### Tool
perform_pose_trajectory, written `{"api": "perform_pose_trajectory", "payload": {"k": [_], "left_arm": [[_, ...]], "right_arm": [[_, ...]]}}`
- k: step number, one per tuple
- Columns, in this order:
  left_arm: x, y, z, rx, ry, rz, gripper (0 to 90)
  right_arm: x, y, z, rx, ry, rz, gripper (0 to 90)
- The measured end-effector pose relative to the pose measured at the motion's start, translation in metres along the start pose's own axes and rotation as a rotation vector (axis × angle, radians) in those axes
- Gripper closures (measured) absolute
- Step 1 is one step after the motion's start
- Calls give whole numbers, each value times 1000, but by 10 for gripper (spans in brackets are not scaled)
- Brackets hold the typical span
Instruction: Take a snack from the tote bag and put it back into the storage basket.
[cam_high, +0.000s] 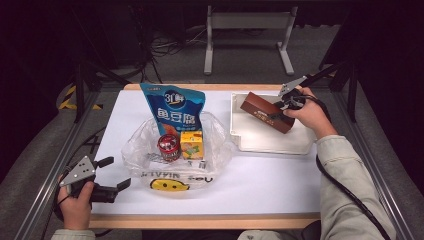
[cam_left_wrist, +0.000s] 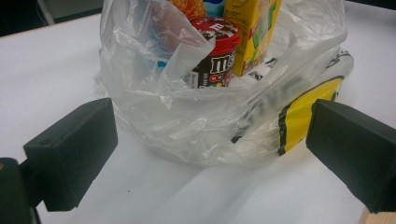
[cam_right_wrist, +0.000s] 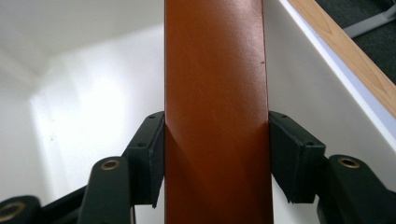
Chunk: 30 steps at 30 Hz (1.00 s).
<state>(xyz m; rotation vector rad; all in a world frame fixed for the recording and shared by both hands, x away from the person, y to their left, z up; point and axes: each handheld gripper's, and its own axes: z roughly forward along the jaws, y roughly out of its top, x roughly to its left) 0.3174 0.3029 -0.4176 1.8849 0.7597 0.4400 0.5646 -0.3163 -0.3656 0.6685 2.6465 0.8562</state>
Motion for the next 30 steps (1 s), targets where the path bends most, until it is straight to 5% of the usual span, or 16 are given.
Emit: {"api": "perform_pose_trajectory", "payload": {"k": [30], "left_arm": [[1,-1,0,9,-7,4,25]], "right_arm": [[0,4,20,73,-17,3,404]]}}
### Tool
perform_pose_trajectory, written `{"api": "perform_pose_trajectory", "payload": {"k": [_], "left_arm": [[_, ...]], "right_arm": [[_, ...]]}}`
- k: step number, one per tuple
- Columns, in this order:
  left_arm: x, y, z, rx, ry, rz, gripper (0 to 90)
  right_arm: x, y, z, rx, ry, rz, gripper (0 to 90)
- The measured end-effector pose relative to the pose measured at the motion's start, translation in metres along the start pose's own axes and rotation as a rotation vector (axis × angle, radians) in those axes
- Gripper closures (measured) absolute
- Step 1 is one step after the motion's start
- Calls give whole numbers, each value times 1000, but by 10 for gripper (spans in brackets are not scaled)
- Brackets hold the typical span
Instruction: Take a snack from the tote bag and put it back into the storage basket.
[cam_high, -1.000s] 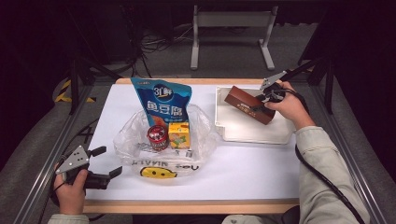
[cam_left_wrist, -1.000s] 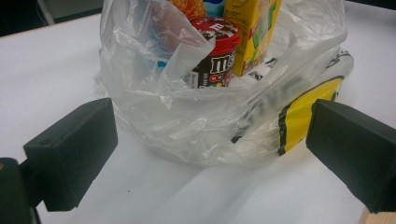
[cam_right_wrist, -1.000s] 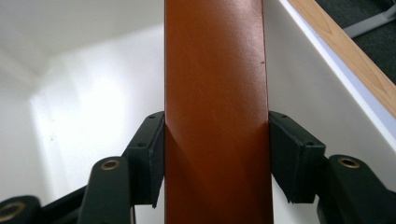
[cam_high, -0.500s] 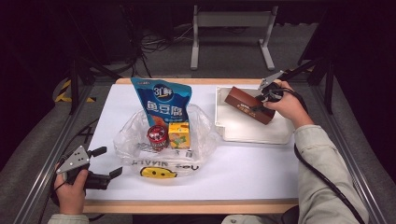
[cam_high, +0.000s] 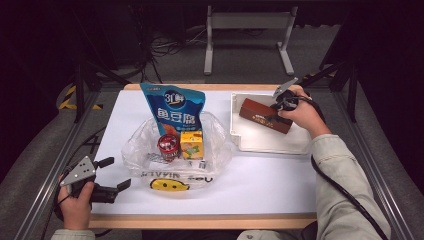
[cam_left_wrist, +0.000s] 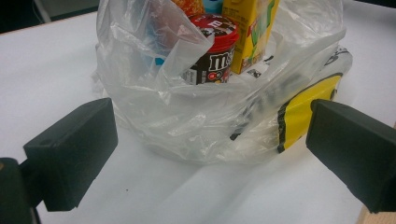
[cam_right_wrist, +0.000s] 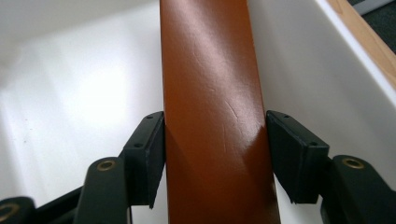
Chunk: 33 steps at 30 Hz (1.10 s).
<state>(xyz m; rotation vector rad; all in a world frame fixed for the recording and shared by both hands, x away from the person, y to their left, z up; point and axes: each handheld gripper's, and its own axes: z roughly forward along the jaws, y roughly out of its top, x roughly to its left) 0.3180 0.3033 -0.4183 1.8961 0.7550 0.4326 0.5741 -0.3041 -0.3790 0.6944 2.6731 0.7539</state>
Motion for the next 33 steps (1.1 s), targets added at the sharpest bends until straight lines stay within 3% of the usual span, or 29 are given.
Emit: {"api": "perform_pose_trajectory", "payload": {"k": [7,24,33], "left_arm": [[1,0,1,-2,-2,0,25],[0,0,0,-7,-4,-1,25],[1,1,1,-10,-6,-3,25]], "right_arm": [[0,-1,2,-2,-5,12,397],[-3,-3,0,-19,-69,23,357],[5,-5,-16,-193,-57,114,330]]}}
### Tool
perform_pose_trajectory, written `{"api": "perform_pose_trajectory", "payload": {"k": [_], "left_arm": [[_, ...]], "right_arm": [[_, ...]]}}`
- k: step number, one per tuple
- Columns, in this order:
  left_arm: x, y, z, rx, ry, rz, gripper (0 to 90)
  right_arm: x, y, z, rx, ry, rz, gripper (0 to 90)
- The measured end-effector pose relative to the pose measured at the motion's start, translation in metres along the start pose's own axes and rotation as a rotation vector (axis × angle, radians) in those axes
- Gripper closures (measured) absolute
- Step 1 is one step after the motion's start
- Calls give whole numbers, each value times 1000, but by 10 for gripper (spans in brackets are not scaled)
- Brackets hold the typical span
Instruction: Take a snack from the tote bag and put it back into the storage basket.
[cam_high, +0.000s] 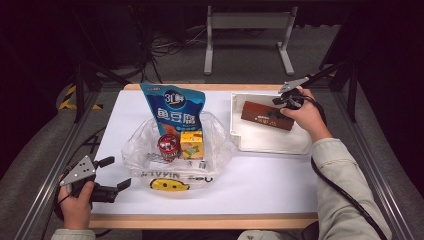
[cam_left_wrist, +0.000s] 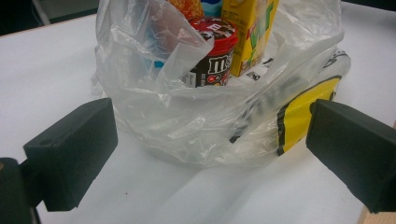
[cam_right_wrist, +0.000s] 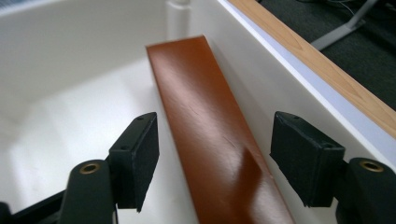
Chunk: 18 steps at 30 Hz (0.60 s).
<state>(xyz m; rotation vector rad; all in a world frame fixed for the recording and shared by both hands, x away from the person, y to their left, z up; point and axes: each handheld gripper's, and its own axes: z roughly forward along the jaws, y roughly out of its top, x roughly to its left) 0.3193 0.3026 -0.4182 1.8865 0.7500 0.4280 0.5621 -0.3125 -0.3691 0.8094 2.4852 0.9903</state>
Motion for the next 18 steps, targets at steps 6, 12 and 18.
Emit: {"api": "perform_pose_trajectory", "payload": {"k": [6,12,18], "left_arm": [[1,1,2,-6,6,-12,26],[2,3,5,-5,2,-9,25],[4,5,9,-8,-3,-5,25]], "right_arm": [[10,-4,-12,-76,-5,55,475],[19,-12,-23,-135,-27,142,677],[32,-23,-27,-171,-94,189,868]]}}
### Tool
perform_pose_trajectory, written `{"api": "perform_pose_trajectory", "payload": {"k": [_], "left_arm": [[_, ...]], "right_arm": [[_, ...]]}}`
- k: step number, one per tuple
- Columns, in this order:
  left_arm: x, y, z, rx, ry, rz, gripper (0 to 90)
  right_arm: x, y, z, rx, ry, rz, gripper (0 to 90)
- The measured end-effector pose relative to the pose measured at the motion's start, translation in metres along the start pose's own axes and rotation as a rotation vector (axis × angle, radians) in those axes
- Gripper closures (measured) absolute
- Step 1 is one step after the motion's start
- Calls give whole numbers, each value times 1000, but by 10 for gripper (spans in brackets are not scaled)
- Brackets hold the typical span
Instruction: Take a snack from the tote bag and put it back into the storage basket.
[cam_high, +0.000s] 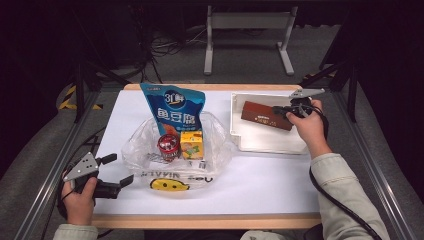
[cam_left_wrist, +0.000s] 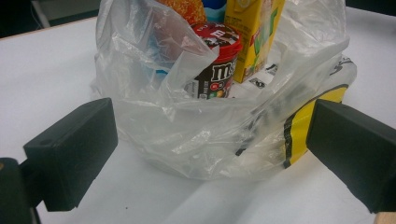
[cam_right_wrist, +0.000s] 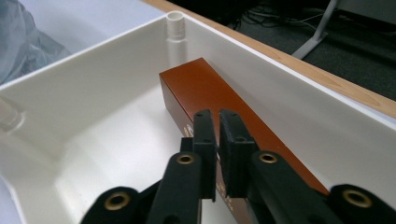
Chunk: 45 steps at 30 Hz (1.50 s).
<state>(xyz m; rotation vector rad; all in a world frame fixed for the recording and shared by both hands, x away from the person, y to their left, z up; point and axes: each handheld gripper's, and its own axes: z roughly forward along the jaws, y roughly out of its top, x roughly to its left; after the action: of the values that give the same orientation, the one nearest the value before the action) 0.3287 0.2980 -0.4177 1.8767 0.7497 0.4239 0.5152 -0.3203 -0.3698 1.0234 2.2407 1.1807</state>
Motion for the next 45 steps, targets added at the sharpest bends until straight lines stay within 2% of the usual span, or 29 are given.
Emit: {"api": "perform_pose_trajectory", "payload": {"k": [3,7,11,16,23,30,32,45], "left_arm": [[0,0,1,-3,-1,2,25],[1,1,2,-8,-4,3,25],[1,2,3,-9,-6,3,25],[1,2,3,-9,-4,1,25],[1,1,2,-9,-4,2,25],[1,1,3,-2,-7,3,27],[0,1,3,0,-8,4,27],[0,1,2,-4,-8,5,27]], "right_arm": [[3,-4,-1,-19,-7,21,884],[11,-13,-2,-38,-52,40,897],[14,-20,1,-30,-72,64,898],[15,-28,4,-52,-83,95,898],[19,-37,13,-49,-82,128,898],[20,-41,21,4,-101,126,898],[20,-40,20,-2,-108,127,898],[19,-37,24,48,-163,140,898]]}}
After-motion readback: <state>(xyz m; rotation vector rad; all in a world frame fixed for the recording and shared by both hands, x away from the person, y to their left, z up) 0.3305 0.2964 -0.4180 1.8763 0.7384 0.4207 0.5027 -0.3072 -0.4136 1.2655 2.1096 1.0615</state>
